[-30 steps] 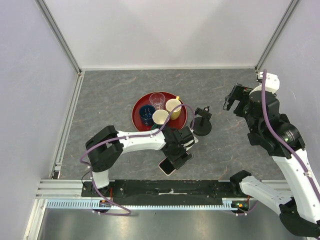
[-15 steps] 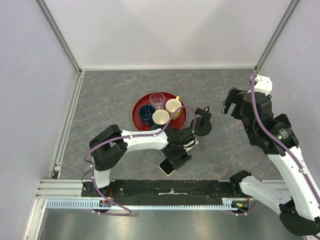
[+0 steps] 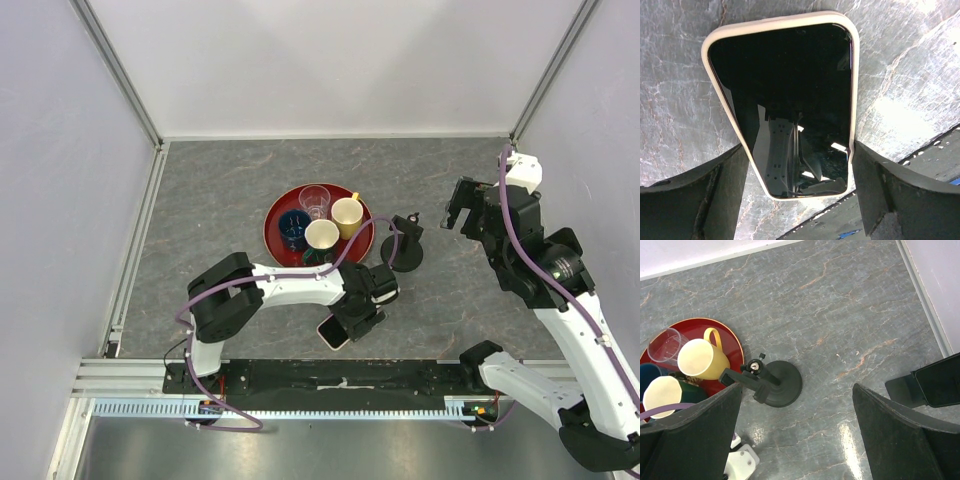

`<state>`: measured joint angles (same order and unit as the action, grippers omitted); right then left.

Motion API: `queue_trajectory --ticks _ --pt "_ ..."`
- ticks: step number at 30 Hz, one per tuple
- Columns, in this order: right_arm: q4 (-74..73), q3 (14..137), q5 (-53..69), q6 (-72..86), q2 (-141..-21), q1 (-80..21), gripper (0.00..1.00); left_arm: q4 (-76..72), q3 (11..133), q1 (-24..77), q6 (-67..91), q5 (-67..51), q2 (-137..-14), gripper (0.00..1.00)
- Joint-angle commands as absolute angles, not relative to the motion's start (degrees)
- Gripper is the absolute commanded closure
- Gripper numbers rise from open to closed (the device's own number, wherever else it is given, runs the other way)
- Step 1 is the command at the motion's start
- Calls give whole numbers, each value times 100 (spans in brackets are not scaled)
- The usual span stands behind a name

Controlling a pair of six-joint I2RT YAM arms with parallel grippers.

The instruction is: Place the phone on the phone stand

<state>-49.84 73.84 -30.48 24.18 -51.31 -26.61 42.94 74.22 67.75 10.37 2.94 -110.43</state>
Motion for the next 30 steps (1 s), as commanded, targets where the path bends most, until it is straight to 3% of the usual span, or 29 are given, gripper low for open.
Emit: queue_trajectory --ticks 1,2,3,5,9,22,30 --pt "-4877 7356 -3190 2575 -5063 -2654 2 4184 7330 6811 1353 818 -11364 24" --pt "-4895 7365 -3199 2610 -5071 -2654 2 4175 7313 6820 1362 809 -11356 30" --pt "-4930 7365 -3243 2654 -5080 -2654 2 4123 7252 6820 1371 800 -11338 46" --pt "-4983 7365 -3252 2698 -5080 -2654 2 4087 7207 6829 1371 756 -11259 58" --pt "-5080 7330 -3348 2751 -5159 -2654 2 4043 7146 6829 1345 668 -11040 98" --pt "-4922 6917 -3261 2962 -5194 -2654 2 4025 7216 6759 1423 36 -10442 98" --pt "-4598 6926 -3191 3059 -4808 -2654 2 3797 7347 6460 1652 -1272 -10213 98"
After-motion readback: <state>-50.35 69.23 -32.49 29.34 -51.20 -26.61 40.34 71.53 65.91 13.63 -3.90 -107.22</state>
